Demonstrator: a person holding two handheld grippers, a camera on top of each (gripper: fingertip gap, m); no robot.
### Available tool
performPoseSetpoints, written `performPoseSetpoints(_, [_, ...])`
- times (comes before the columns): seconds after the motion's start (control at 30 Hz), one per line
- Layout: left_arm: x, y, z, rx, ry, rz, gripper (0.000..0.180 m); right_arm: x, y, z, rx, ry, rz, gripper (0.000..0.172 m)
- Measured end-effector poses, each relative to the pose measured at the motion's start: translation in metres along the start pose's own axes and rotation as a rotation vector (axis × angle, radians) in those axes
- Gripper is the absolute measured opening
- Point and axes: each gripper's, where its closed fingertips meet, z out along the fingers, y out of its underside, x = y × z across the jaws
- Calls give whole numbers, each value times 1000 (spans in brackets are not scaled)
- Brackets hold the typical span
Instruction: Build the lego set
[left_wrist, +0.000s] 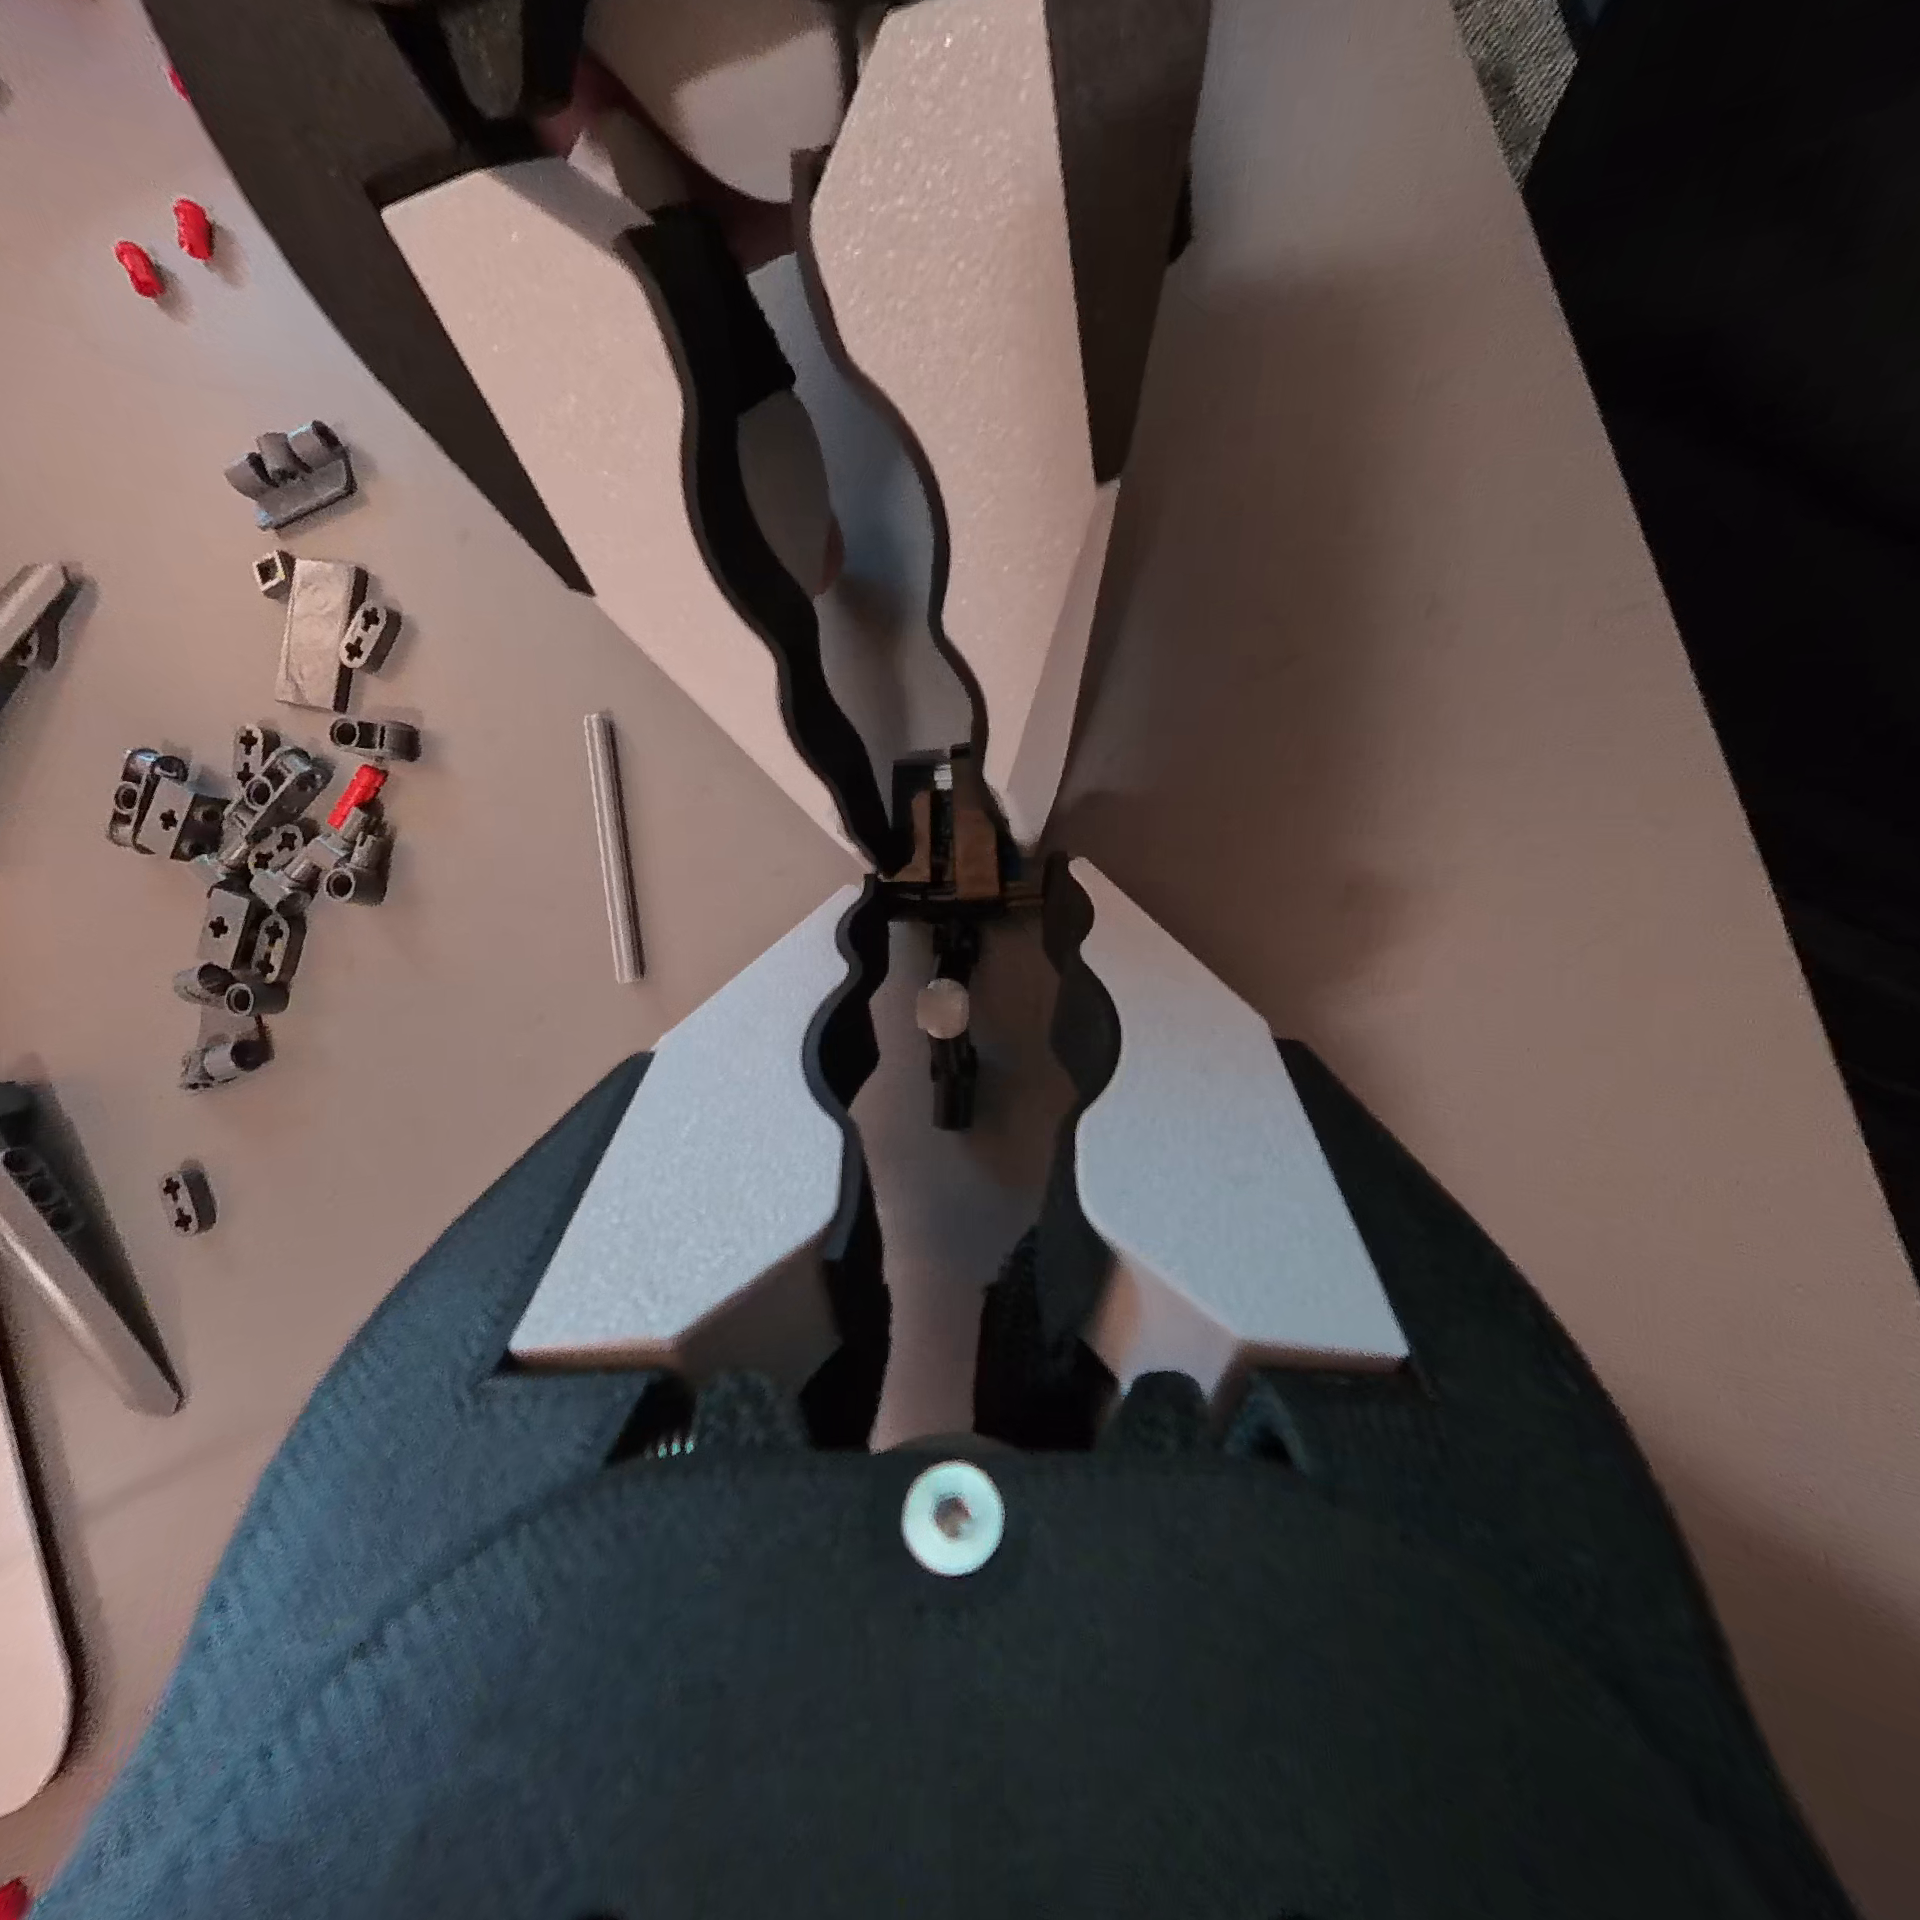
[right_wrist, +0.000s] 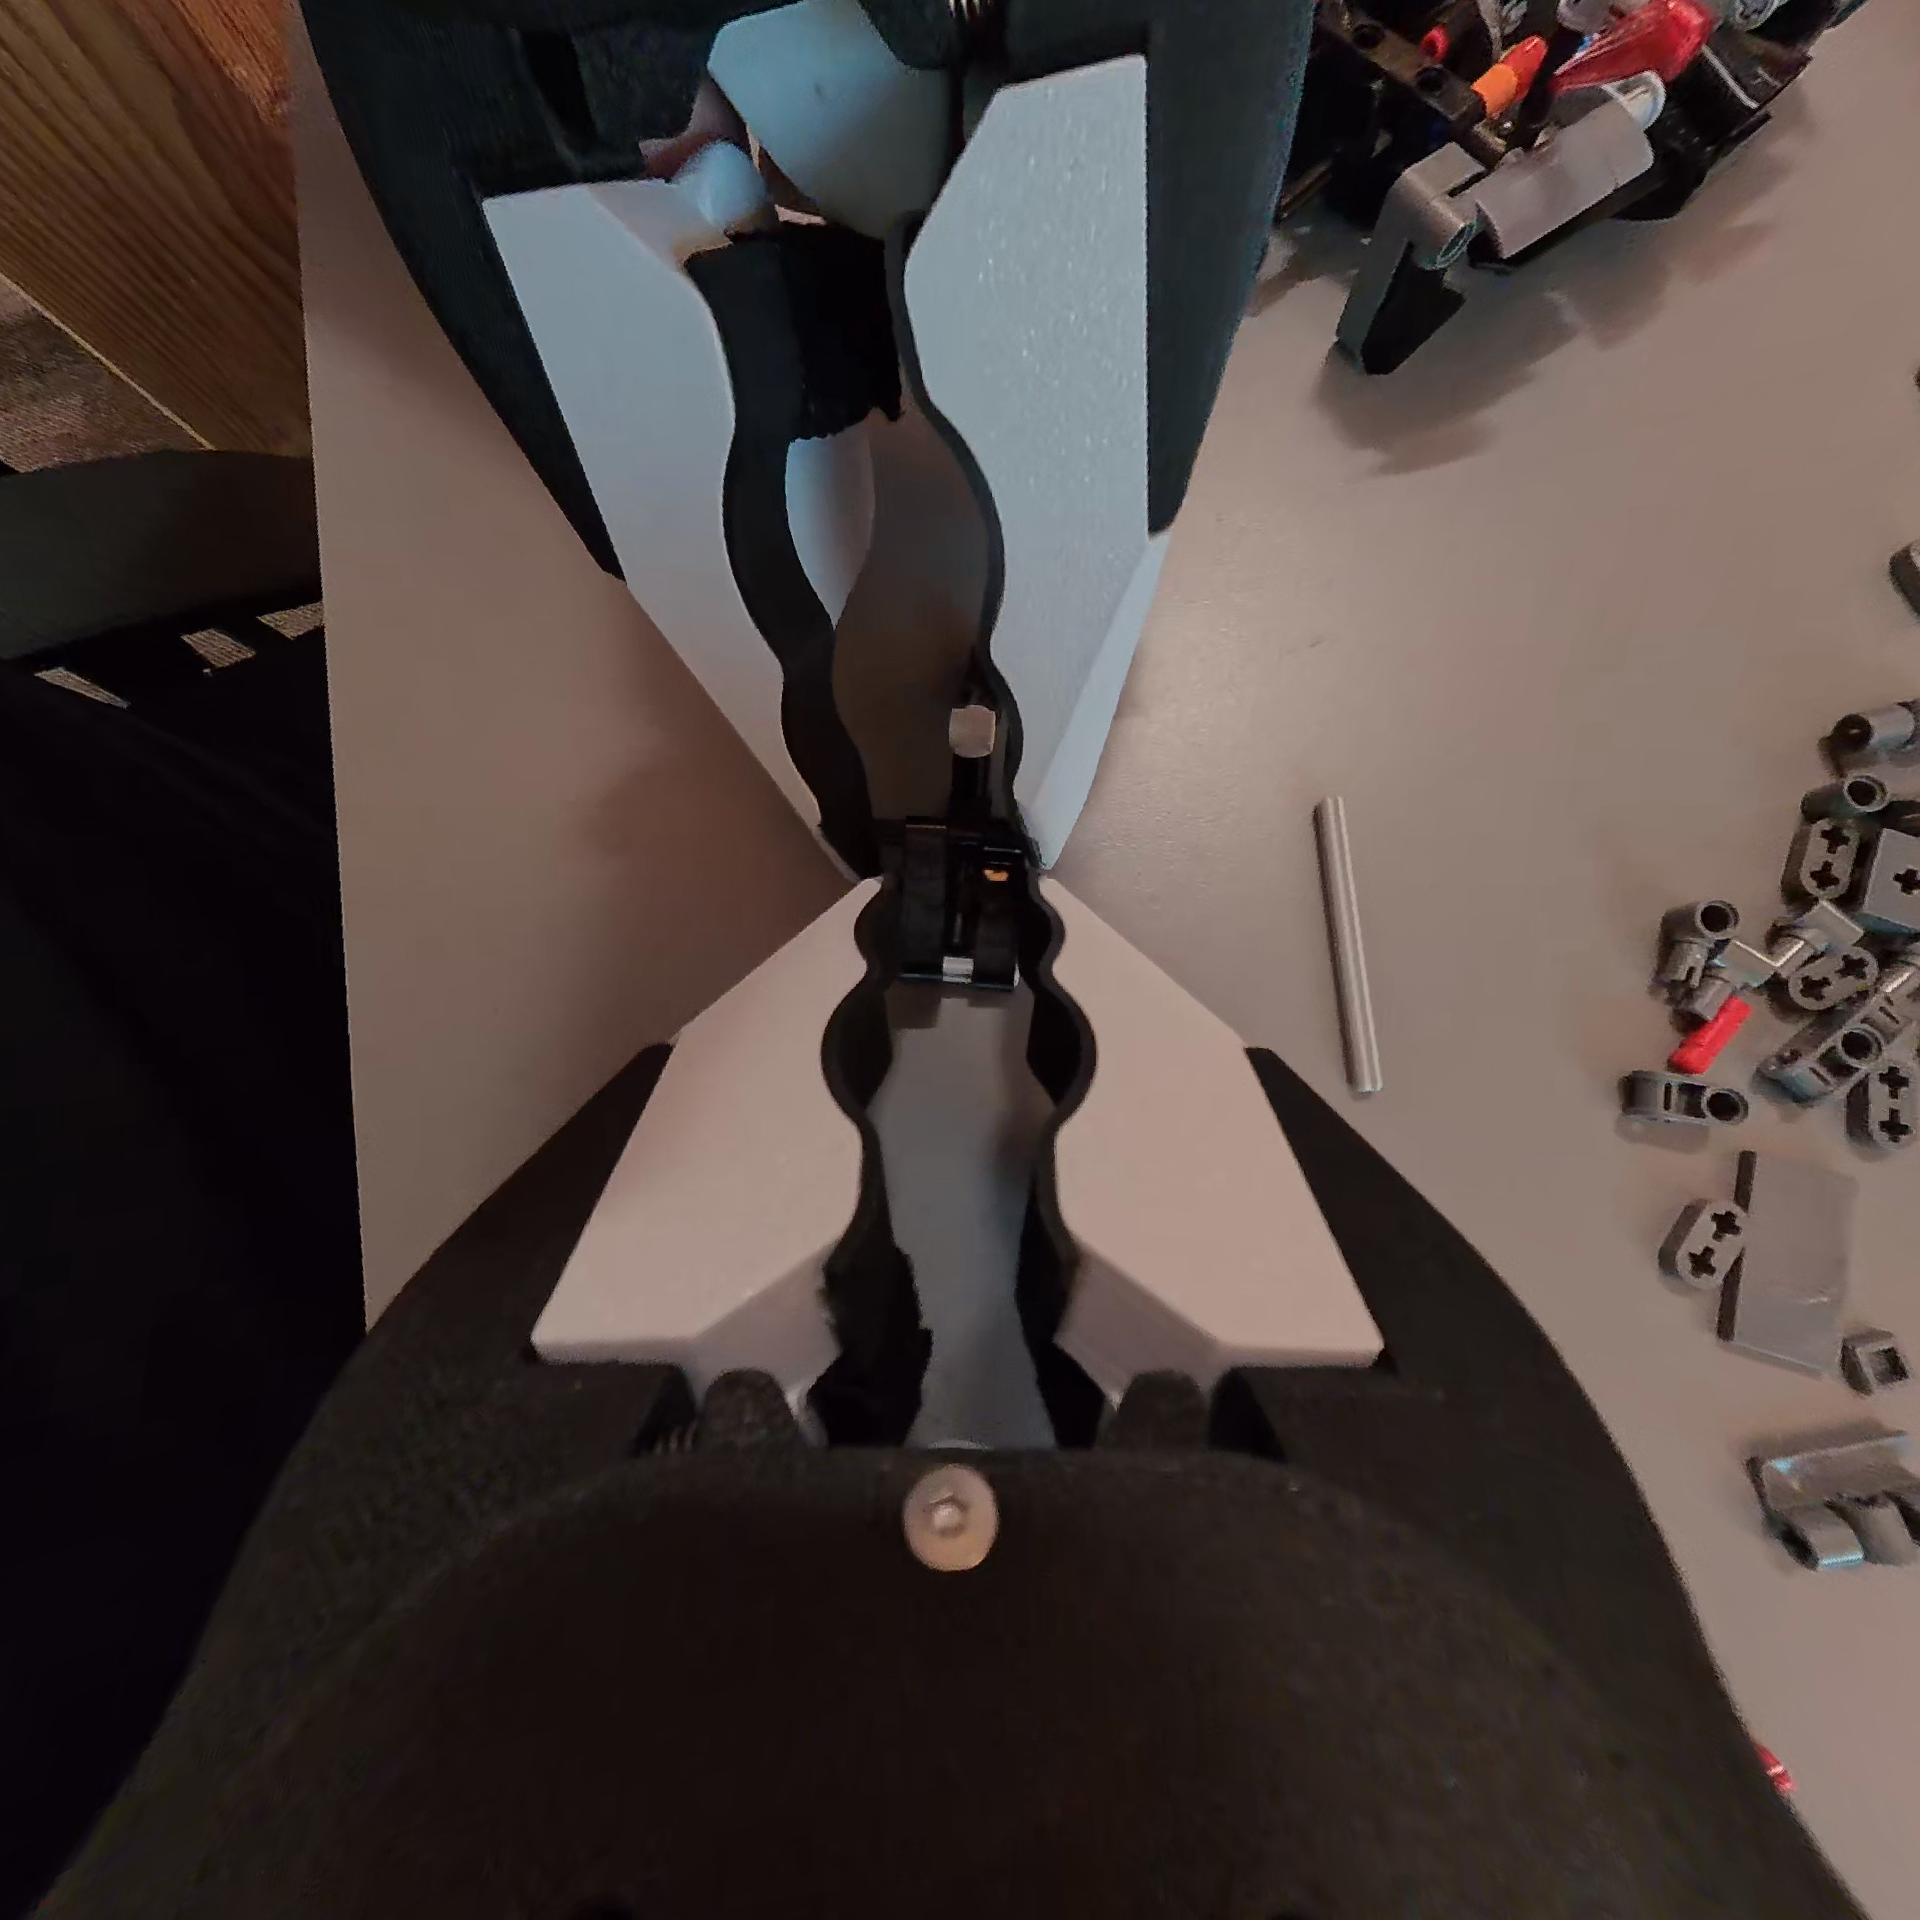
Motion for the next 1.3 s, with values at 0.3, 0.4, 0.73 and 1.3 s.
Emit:
performPoseSetpoints(0.3, [3,5,-2,23,12,-78,30,0,-1,1,13,-23,3,20])
performPoseSetpoints(0.4, [3,6,-4,26,39,-88,30,0,-1,2,8,-28,5,21])
performPoseSetpoints(0.73, [4,5,-1,21,75,-126,30,-1,0,1,2,-53,20,21])
performPoseSetpoints(1.3, [4,4,0,11,44,-120,30,-2,-3,2,17,-60,44,19])
